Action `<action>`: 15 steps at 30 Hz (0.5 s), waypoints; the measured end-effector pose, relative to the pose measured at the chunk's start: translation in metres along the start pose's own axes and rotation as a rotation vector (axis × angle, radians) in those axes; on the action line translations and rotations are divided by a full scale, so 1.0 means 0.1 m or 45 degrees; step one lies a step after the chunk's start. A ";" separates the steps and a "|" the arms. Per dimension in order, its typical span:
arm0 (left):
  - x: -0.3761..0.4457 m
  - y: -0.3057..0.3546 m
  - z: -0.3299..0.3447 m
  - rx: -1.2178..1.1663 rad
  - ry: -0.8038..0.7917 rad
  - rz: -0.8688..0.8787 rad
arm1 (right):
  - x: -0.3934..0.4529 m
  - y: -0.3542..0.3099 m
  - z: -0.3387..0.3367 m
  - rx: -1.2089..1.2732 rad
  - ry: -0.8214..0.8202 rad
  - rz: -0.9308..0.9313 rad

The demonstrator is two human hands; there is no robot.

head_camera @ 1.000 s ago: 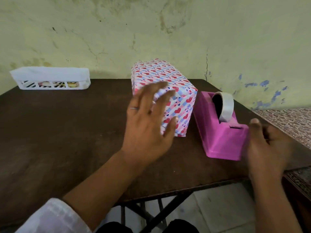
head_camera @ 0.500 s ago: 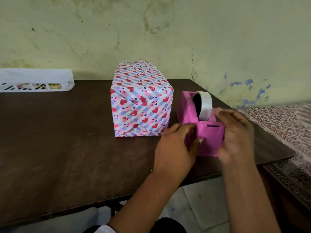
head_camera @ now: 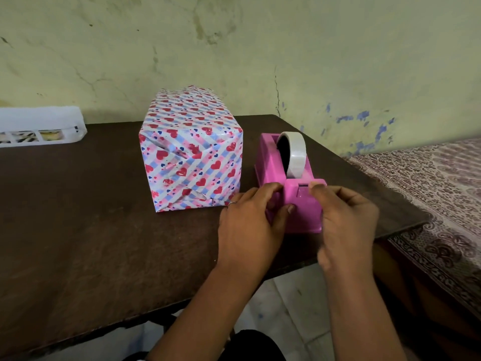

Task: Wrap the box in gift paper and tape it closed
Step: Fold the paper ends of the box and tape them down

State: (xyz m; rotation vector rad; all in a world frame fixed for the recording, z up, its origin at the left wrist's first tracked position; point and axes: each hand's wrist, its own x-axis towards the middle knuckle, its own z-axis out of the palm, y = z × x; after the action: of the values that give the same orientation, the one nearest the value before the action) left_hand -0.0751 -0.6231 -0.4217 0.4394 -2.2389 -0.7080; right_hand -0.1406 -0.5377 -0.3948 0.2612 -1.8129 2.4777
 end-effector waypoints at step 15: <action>-0.02 0.04 -0.04 0.021 0.042 0.003 | -0.06 -0.04 -0.11 -0.111 -0.090 0.133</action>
State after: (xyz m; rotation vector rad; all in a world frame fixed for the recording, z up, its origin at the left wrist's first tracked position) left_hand -0.0713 -0.6203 -0.4187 0.4527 -2.2154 -0.6771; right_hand -0.1350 -0.5259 -0.3953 0.2592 -2.0059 2.4788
